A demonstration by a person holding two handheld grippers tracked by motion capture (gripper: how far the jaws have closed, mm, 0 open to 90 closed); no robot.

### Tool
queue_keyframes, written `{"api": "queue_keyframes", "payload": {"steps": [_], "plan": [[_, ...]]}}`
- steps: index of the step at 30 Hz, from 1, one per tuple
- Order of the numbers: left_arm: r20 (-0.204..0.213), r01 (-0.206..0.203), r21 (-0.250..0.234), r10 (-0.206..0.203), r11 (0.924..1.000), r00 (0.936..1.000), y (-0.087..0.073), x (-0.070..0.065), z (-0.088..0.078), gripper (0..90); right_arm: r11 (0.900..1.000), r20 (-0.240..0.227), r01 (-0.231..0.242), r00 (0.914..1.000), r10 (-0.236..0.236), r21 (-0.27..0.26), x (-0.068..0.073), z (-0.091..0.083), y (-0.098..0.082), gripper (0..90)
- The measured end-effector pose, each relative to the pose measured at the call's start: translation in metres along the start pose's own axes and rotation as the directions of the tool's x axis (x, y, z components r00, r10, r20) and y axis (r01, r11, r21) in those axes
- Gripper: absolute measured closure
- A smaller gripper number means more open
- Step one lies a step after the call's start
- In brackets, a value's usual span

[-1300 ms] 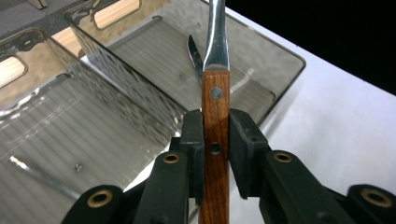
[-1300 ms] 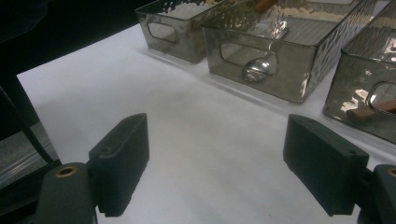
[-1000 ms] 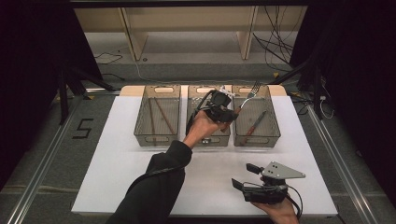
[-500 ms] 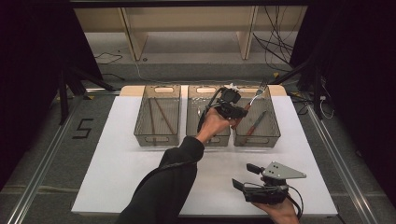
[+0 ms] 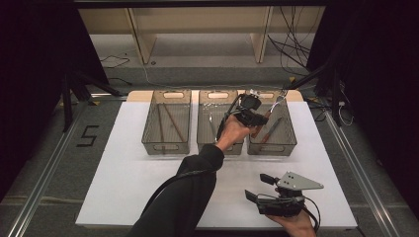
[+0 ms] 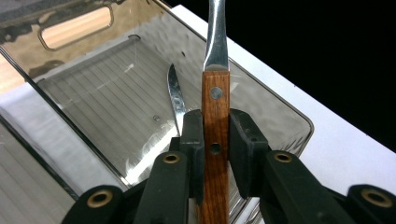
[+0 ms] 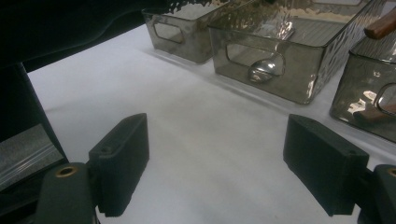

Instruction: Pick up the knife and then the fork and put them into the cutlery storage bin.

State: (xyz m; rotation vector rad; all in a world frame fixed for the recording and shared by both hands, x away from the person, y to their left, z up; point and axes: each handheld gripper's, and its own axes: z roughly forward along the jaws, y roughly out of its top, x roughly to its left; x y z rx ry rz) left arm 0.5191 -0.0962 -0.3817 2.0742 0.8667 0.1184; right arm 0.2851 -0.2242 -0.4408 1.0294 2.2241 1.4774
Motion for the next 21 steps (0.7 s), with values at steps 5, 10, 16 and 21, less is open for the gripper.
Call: {"api": "queue_keyframes", "payload": {"steps": [5, 10, 16, 21], "plan": [[0.002, 0.022, 0.004, -0.022, 0.9998, 0.9998, -0.003, 0.000, 0.007, 75.9, 1.000, -0.001, 0.002, 1.0000, -0.002, 0.001, 0.000, 0.000, 0.000, 23.3], [-0.010, 0.029, 0.020, -0.029, 0.9994, 0.9995, -0.004, 0.000, 0.011, 75.5, 1.000, -0.002, 0.002, 1.0000, -0.002, 0.001, 0.000, 0.000, 0.000, 23.3], [-0.010, 0.046, 0.048, -0.045, 0.9978, 0.9989, -0.005, -0.001, 0.015, 58.9, 1.000, -0.003, 0.004, 1.0000, -0.004, 0.004, 0.001, 0.001, 0.000, 23.3], [0.013, 0.059, 0.026, -0.059, 0.9979, 0.9981, 0.001, -0.002, 0.004, 39.8, 1.000, -0.004, 0.002, 1.0000, -0.002, 0.005, 0.000, 0.001, 0.000, 23.3]]}}
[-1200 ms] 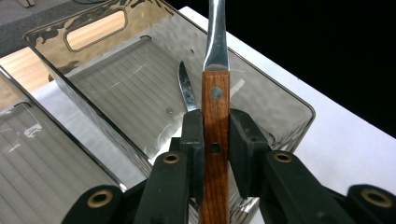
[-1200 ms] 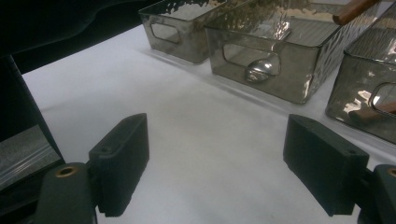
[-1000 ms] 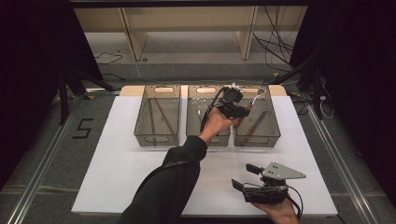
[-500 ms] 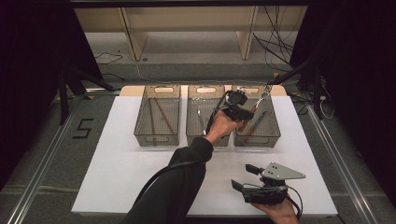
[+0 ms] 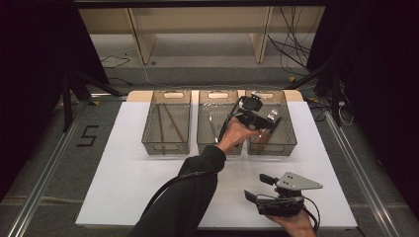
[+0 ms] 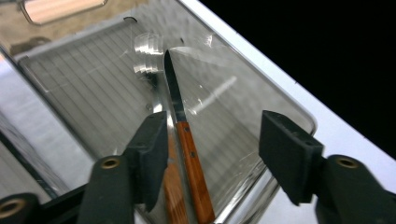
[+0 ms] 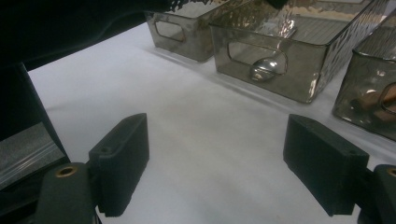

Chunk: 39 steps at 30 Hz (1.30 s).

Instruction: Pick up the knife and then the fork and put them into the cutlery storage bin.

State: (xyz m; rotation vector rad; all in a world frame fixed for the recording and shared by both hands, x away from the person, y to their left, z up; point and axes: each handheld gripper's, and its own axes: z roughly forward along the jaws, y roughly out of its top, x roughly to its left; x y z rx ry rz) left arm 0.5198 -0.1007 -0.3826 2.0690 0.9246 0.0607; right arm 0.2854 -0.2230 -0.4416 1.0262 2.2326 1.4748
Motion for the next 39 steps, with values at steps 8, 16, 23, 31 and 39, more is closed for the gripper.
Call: {"api": "queue_keyframes", "payload": {"steps": [8, 16, 23, 31, 39], "plan": [[0.048, -0.015, -0.033, 0.016, 0.9993, 0.9987, 0.001, 0.003, -0.026, 28.9, 1.000, 0.004, -0.001, 1.0000, 0.001, -0.001, 0.000, 0.000, 0.000, 23.3], [0.062, -0.010, -0.078, 0.015, 0.9969, 0.9980, -0.015, 0.017, -0.060, 24.9, 1.000, 0.015, -0.008, 0.9999, 0.008, -0.004, -0.002, -0.001, 0.000, 23.3], [0.049, -0.035, -0.093, 0.040, 0.9950, 0.9980, -0.039, 0.025, -0.088, 22.8, 1.000, 0.019, -0.007, 0.9998, 0.007, -0.005, -0.001, 0.000, 0.001, 23.2], [0.045, -0.042, -0.129, 0.048, 0.9908, 0.9978, -0.075, 0.037, -0.118, 21.0, 1.000, 0.024, -0.011, 0.9997, 0.011, -0.005, -0.002, -0.001, 0.000, 23.2], [0.027, -0.050, -0.162, 0.055, 0.9855, 0.9981, -0.106, 0.048, -0.146, 20.5, 1.000, 0.026, -0.013, 0.9996, 0.013, -0.006, -0.003, -0.001, 0.000, 23.2]]}}
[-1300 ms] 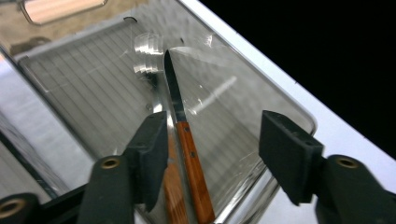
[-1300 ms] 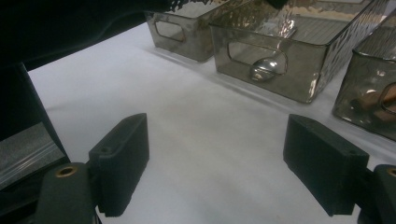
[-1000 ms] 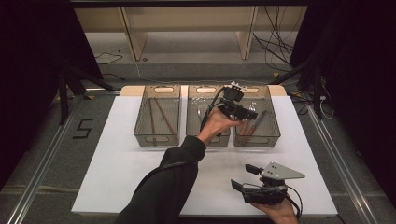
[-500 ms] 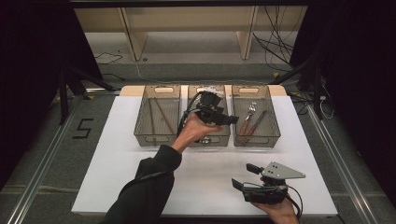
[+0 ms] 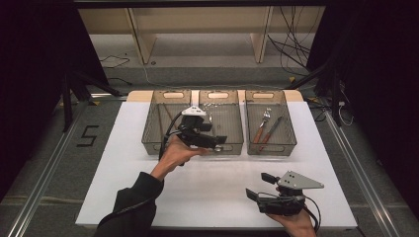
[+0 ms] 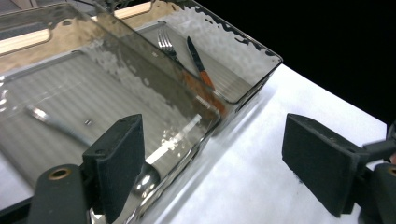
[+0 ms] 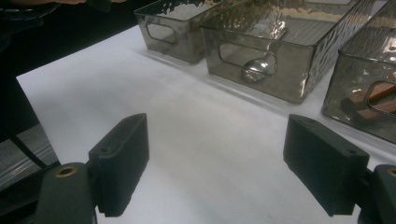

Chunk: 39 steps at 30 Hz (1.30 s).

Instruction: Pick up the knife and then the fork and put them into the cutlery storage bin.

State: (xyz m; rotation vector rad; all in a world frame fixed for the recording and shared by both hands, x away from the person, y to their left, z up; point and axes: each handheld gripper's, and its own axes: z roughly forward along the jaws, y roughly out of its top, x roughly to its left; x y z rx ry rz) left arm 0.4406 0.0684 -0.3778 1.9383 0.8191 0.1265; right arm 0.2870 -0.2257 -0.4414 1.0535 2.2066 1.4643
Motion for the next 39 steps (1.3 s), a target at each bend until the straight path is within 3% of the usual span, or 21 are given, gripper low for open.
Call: {"api": "queue_keyframes", "payload": {"steps": [6, 10, 17, 22, 39], "plan": [[-0.008, -0.015, -0.008, 0.015, 0.9998, 0.9999, -0.023, 0.001, -0.022, 18.9, 1.000, 0.002, 0.000, 1.0000, 0.001, -0.003, 0.000, 0.000, 0.000, 23.2], [-0.005, 0.008, -0.015, -0.008, 0.9999, 1.0000, -0.037, 0.004, -0.033, 18.0, 1.000, 0.003, 0.000, 1.0000, 0.000, 0.001, 0.000, 0.001, 0.000, 23.1], [-0.004, 0.011, -0.020, -0.011, 0.9997, 0.9999, -0.060, 0.005, -0.054, 17.5, 1.000, 0.008, -0.008, 0.9999, 0.008, -0.003, -0.001, 0.000, 0.000, 23.1], [-0.020, 0.037, -0.055, -0.038, 0.9978, 0.9991, -0.077, 0.007, -0.071, 17.5, 1.000, 0.010, -0.011, 0.9999, 0.011, -0.006, -0.002, 0.000, -0.001, 23.1], [-0.034, 0.026, -0.091, -0.030, 0.9955, 0.9990, -0.112, 0.005, -0.095, 16.1, 1.000, 0.013, -0.009, 0.9999, 0.009, -0.006, -0.001, 0.000, -0.001, 23.0]]}}
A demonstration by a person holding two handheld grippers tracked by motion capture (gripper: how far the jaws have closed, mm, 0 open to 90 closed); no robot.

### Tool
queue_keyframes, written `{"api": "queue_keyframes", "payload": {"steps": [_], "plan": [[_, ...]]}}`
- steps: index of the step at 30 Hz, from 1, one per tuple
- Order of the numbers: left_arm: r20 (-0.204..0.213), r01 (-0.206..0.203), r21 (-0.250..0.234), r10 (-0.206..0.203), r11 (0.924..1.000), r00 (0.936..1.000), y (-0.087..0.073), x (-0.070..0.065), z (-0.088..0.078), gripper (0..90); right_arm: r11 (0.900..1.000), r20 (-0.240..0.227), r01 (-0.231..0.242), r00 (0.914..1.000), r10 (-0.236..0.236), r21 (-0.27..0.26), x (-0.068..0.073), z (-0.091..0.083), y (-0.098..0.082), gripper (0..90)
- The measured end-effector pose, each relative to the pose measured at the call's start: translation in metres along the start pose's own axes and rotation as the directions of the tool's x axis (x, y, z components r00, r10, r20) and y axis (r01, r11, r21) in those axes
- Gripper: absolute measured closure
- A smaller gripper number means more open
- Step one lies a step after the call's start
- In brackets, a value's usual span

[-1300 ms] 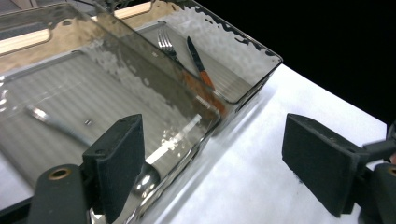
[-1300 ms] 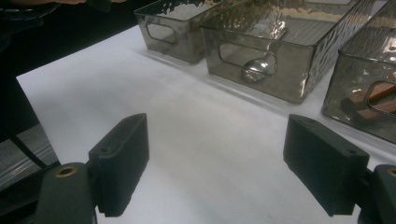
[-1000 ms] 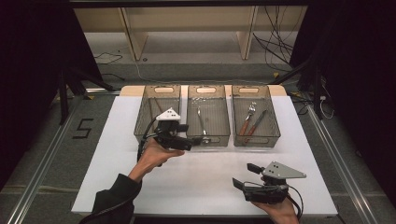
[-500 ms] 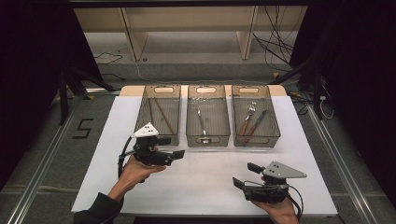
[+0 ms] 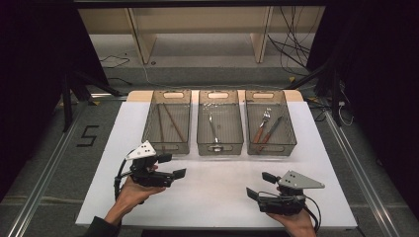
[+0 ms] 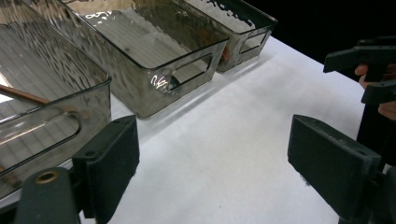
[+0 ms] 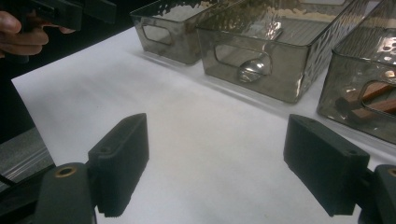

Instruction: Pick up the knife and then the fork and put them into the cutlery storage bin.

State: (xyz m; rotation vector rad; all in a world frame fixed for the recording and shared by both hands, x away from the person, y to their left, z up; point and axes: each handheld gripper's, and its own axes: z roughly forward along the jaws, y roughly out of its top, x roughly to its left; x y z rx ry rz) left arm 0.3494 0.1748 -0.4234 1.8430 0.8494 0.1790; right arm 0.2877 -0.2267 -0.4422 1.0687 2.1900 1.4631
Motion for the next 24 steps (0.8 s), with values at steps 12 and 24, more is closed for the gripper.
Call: {"api": "queue_keyframes", "payload": {"steps": [12, 24], "plan": [[-0.023, -0.004, 0.013, 0.004, 0.9999, 0.9997, -0.018, -0.004, -0.006, 15.8, 1.000, 0.002, 0.004, 1.0000, -0.004, 0.000, 0.001, 0.000, 0.000, 23.0], [-0.030, 0.000, 0.001, 0.000, 1.0000, 0.9996, -0.025, -0.004, -0.010, 15.7, 1.000, 0.003, 0.007, 1.0000, -0.007, 0.001, 0.001, -0.001, 0.000, 23.0]]}}
